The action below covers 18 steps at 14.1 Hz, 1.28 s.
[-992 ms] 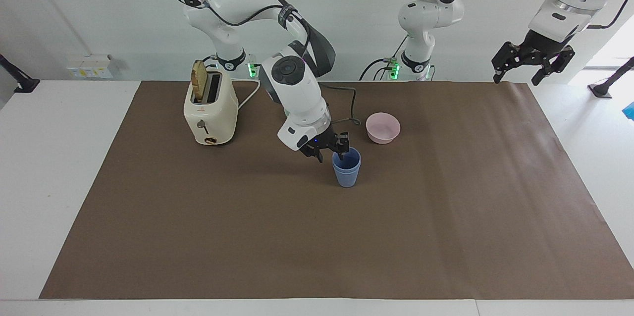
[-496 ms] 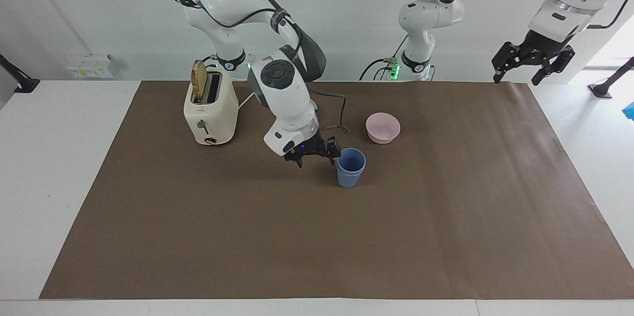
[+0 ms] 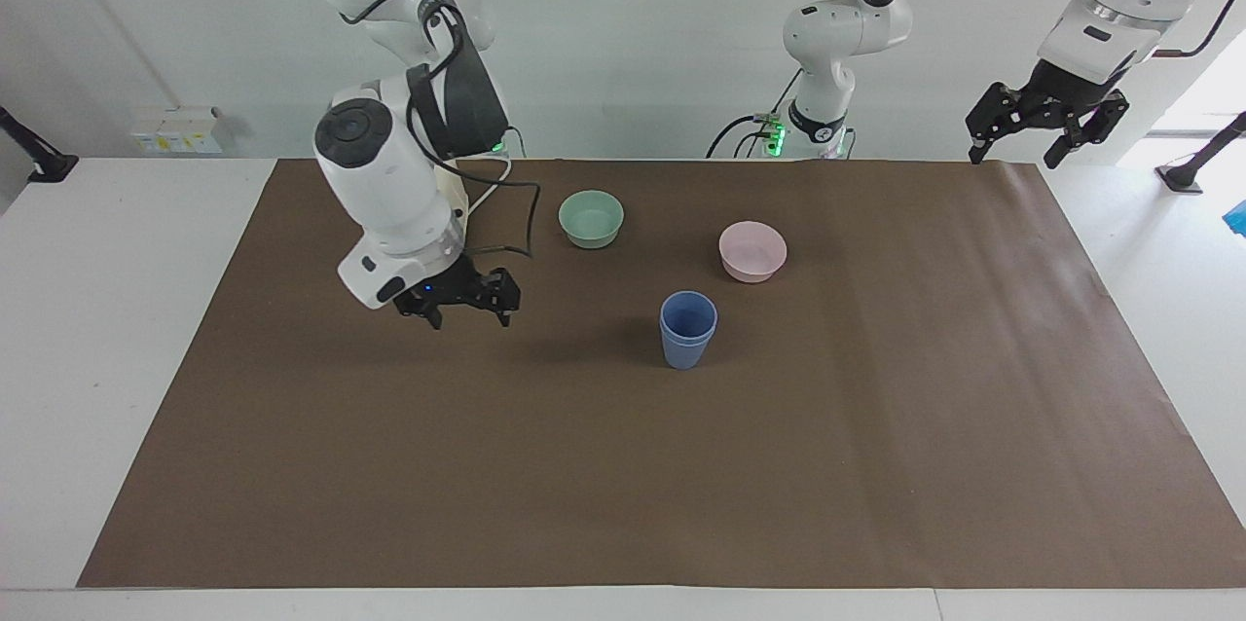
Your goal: Stack blue cups with both arms
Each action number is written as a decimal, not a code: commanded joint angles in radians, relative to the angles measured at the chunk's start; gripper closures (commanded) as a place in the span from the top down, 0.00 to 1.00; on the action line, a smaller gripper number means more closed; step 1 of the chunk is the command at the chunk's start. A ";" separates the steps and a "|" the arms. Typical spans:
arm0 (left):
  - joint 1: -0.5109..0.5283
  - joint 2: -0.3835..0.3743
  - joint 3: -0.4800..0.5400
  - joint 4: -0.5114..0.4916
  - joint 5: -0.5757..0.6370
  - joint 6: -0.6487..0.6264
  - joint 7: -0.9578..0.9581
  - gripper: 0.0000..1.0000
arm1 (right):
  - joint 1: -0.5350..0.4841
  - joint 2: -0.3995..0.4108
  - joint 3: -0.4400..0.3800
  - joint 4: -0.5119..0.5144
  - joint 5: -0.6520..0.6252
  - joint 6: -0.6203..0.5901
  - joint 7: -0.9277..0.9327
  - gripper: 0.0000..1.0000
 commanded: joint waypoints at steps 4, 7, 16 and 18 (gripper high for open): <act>0.014 -0.023 -0.009 -0.014 -0.001 0.000 -0.001 1.00 | -0.095 -0.123 0.013 -0.014 -0.058 -0.094 -0.053 1.00; -0.002 -0.029 -0.024 -0.012 -0.004 0.002 0.001 1.00 | -0.114 -0.178 -0.006 -0.014 -0.052 -0.131 -0.044 1.00; 0.007 -0.009 -0.009 0.010 -0.002 0.009 0.004 1.00 | -0.119 -0.283 -0.070 0.002 0.023 -0.223 0.007 1.00; -0.002 0.008 -0.012 0.026 -0.002 0.009 -0.001 1.00 | -0.117 -0.289 -0.070 0.002 0.025 -0.223 0.002 1.00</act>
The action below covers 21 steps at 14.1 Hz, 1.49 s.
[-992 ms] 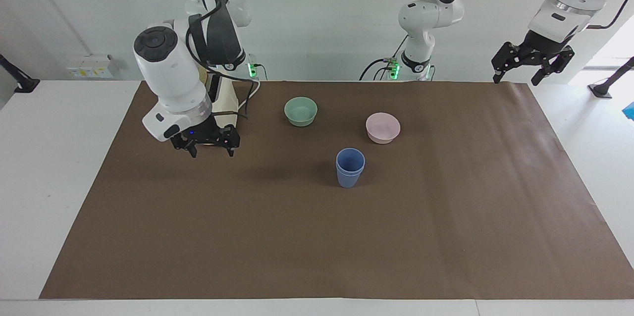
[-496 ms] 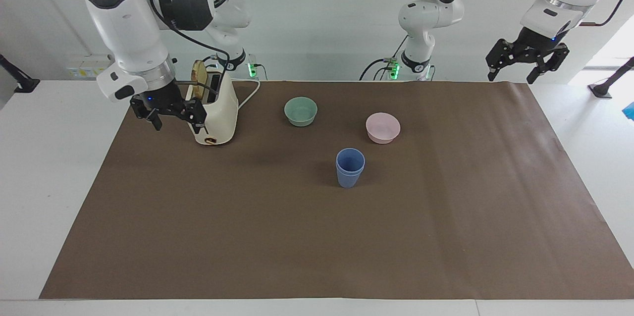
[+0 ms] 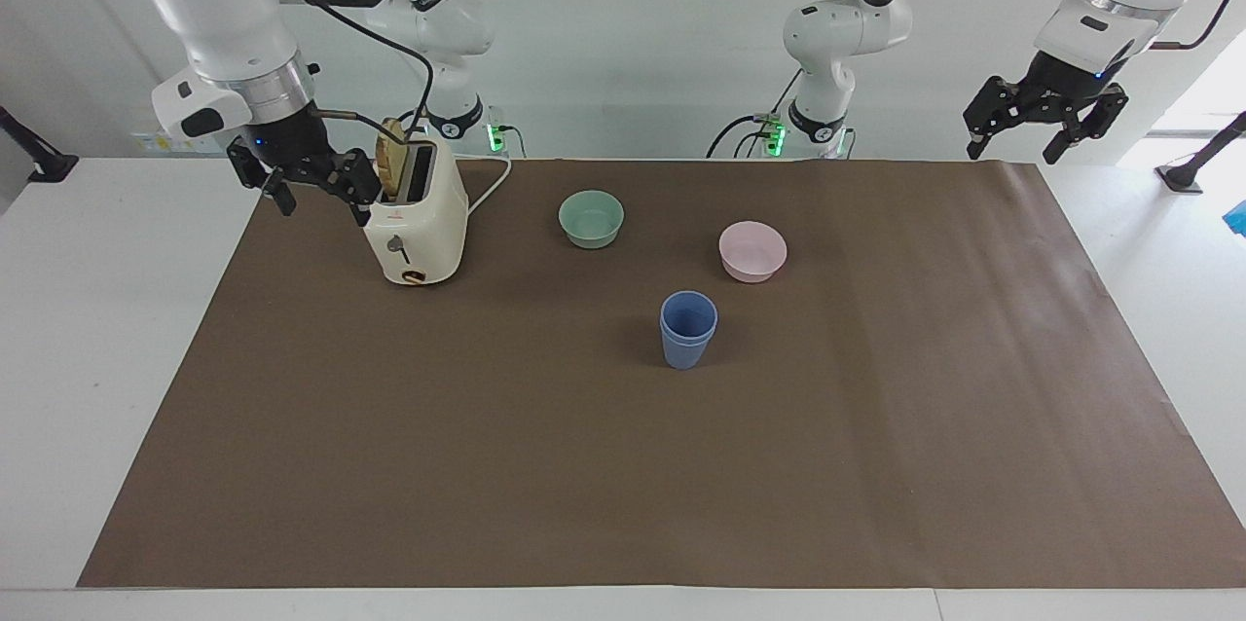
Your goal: Stack blue cups with both arms
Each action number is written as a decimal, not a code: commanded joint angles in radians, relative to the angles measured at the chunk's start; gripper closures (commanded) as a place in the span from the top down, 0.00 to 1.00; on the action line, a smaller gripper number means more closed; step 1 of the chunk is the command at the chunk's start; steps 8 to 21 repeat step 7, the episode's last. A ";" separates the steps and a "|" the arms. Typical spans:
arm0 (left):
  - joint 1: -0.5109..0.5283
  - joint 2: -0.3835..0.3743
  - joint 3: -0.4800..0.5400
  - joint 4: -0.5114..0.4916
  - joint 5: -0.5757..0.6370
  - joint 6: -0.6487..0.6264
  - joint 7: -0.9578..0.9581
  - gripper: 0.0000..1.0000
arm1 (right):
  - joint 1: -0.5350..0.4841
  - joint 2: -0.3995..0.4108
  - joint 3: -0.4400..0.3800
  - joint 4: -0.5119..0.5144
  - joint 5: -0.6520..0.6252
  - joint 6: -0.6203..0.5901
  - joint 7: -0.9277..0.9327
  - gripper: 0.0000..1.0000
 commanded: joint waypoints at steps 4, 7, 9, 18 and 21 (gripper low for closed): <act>-0.001 -0.006 -0.001 -0.007 -0.003 0.003 -0.001 1.00 | -0.007 -0.018 0.004 -0.007 0.020 -0.011 0.004 1.00; 0.001 -0.006 -0.001 -0.007 -0.003 0.002 0.008 1.00 | -0.007 -0.021 0.004 -0.007 0.020 -0.012 0.006 1.00; 0.001 -0.006 -0.001 -0.007 -0.003 0.002 0.008 1.00 | -0.007 -0.021 0.004 -0.007 0.020 -0.012 0.006 1.00; 0.001 -0.006 -0.001 -0.007 -0.003 0.002 0.008 1.00 | -0.007 -0.021 0.004 -0.007 0.020 -0.012 0.006 1.00; 0.001 -0.006 -0.001 -0.007 -0.003 0.002 0.008 1.00 | -0.007 -0.021 0.004 -0.007 0.020 -0.012 0.006 1.00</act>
